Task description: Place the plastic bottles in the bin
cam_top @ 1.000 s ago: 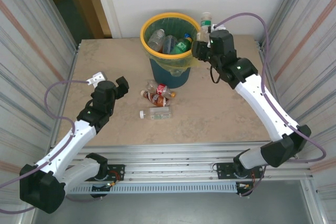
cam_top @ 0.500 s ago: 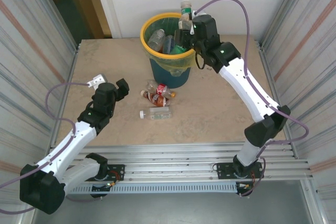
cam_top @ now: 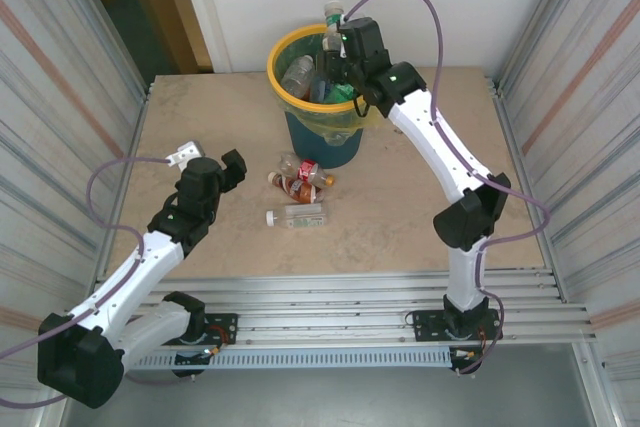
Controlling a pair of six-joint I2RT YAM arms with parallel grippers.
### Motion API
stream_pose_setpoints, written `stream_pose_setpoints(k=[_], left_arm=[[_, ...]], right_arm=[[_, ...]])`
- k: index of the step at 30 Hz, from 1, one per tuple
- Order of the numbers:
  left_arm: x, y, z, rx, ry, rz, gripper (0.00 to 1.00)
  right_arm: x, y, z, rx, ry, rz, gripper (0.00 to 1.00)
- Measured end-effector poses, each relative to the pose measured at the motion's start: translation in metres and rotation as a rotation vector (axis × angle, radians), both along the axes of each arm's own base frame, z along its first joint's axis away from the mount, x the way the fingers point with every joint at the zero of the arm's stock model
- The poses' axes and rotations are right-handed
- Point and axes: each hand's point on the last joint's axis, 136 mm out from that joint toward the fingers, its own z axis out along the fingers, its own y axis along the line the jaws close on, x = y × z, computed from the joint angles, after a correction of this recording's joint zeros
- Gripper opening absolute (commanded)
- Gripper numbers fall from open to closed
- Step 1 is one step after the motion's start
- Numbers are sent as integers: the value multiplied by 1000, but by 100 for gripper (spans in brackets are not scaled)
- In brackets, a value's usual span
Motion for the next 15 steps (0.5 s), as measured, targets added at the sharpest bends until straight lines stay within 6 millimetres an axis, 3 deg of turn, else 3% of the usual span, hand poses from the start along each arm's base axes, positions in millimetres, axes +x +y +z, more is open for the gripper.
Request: stream_pose_setpoints(k=[10, 15], left_arm=[[0, -5, -1, -13, 6, -26, 99], [0, -5, -1, -14, 4, -26, 99]], right_arm=[[18, 18, -15, -13, 20, 41, 48], [23, 21, -32, -26, 53, 49, 50]])
